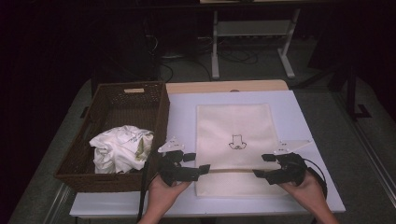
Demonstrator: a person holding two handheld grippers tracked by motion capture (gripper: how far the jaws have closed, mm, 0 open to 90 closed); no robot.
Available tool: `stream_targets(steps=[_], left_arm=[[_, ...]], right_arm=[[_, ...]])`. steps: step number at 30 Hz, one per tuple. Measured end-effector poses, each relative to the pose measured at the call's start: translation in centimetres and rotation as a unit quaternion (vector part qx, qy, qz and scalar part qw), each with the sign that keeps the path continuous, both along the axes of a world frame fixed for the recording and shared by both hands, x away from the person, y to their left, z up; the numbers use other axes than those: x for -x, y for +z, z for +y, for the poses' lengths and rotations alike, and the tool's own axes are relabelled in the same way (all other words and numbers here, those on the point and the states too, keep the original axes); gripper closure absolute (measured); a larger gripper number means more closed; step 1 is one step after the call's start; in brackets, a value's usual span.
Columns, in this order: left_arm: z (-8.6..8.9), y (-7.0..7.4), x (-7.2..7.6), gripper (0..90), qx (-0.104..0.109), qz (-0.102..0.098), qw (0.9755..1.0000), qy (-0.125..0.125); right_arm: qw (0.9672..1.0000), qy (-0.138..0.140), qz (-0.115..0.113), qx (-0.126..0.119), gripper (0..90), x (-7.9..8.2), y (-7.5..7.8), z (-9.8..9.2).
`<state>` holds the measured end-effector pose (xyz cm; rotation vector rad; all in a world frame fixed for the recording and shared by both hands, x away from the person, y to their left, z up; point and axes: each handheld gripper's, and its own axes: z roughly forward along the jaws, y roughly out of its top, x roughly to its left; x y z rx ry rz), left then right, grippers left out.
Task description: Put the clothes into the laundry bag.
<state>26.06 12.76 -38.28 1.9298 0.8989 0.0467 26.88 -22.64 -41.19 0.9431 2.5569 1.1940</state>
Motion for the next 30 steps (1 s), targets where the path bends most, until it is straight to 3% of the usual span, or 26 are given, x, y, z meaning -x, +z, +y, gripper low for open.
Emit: stream_targets(steps=[7,14,19,22,30], left_arm=[[0.2,2.6,-0.2,23.5,-0.004,-0.010,0.9996,-0.027],[1.5,5.0,-1.1,21.6,0.000,-0.002,0.9985,-0.054],[3.6,6.7,-2.0,20.6,0.007,0.003,0.9973,-0.074],[5.4,7.5,-2.8,20.8,0.014,0.009,0.9972,-0.072],[10.6,8.3,-4.6,17.7,-0.010,0.021,0.9988,-0.043]], right_arm=[[0.9998,0.019,0.002,-0.006,27.7,-0.7,0.1,0.5],[0.9995,0.031,-0.007,-0.006,26.8,-1.1,0.2,0.9],[0.9994,0.031,-0.009,-0.012,25.2,-1.3,0.3,1.1],[0.9994,0.032,-0.010,-0.013,23.8,-1.5,0.2,1.3],[0.9995,0.029,-0.007,-0.013,20.3,-1.7,0.2,1.5]])
